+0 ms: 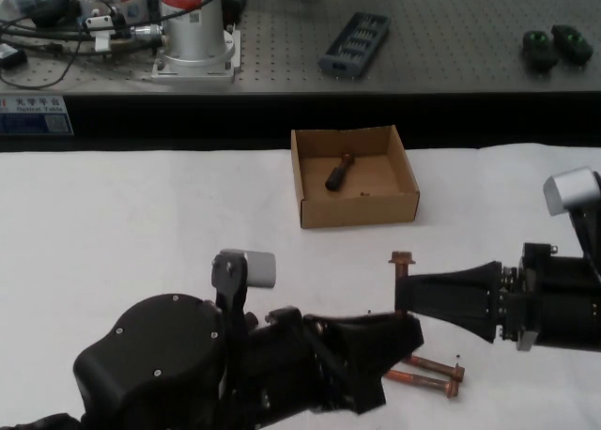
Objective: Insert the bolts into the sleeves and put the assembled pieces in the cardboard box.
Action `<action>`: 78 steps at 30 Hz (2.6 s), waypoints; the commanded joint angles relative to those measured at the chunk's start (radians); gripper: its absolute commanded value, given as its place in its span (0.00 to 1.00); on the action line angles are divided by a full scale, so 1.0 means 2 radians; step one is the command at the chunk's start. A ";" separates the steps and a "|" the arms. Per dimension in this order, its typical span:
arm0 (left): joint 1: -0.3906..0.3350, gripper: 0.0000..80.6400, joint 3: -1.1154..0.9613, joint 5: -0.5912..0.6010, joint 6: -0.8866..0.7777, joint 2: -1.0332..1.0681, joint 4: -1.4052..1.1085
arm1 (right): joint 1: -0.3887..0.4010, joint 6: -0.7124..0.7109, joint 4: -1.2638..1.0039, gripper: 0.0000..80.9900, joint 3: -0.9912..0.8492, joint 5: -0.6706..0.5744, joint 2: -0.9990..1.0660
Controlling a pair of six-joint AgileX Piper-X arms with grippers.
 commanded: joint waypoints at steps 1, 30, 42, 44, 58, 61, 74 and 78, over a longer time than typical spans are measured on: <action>0.004 0.01 -0.010 -0.052 -0.034 0.000 -0.004 | 0.001 0.000 -0.007 0.05 0.000 -0.027 -0.002; 0.111 0.01 -0.051 0.011 0.130 0.000 0.081 | -0.040 0.018 0.059 0.14 0.000 -0.014 -0.003; 0.190 0.01 -0.218 0.088 0.298 0.097 0.222 | 0.036 -0.100 0.232 0.09 0.000 0.022 -0.004; 0.198 0.01 -0.244 0.088 0.314 0.118 0.224 | 0.049 -0.107 0.243 0.09 0.000 0.028 -0.004; 0.214 0.01 -0.421 0.115 0.377 0.230 0.314 | 0.123 -0.094 0.244 0.09 0.000 0.070 -0.004; 0.214 0.01 -0.456 0.115 0.407 0.248 0.351 | 0.132 -0.093 0.244 0.09 0.000 0.073 -0.004; 0.214 0.01 -0.577 0.068 0.420 0.308 0.396 | 0.141 -0.081 0.245 0.09 0.000 0.074 -0.037; 0.214 0.01 -0.584 0.060 0.430 0.310 0.415 | 0.141 -0.078 0.245 0.09 0.000 0.079 -0.065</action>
